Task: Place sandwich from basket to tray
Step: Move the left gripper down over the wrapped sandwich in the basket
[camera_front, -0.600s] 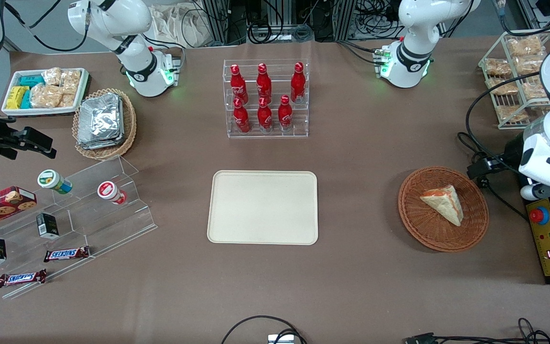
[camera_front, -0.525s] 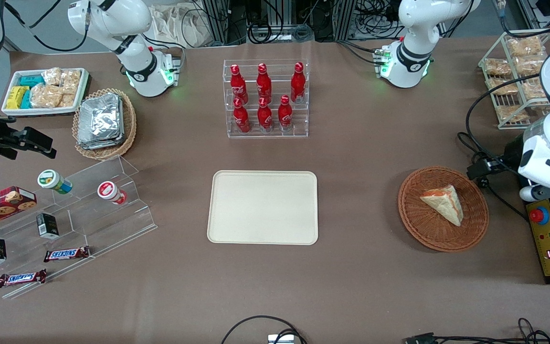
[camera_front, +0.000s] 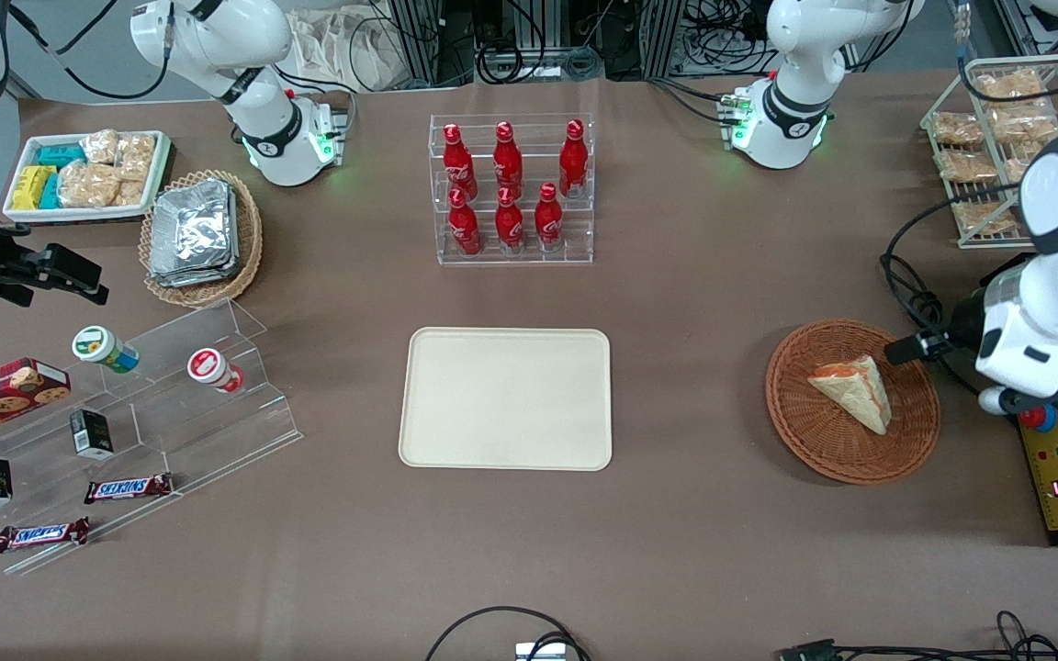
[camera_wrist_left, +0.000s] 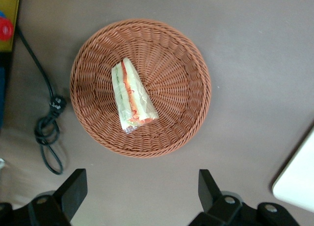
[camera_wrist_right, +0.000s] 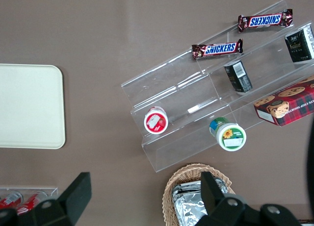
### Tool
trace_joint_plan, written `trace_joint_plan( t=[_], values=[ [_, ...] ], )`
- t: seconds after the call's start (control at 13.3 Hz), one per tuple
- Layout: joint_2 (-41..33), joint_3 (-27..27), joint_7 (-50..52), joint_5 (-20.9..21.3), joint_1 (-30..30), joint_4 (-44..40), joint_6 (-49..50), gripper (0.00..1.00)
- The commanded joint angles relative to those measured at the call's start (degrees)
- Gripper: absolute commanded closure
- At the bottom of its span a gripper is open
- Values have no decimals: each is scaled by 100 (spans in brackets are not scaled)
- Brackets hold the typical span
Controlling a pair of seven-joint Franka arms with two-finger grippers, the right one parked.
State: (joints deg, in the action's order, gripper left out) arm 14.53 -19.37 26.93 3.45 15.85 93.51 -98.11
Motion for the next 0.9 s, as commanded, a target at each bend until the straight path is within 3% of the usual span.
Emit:
trace_joint_plan(
  t=[0.0,0.38,0.82],
  values=[
    [15,-23,1065,94,14,657,-706,0],
    [59,21,2552,85,76,1836,-2281,0],
    [313,539,2650,94,67,2567,-3486,0]
  ],
)
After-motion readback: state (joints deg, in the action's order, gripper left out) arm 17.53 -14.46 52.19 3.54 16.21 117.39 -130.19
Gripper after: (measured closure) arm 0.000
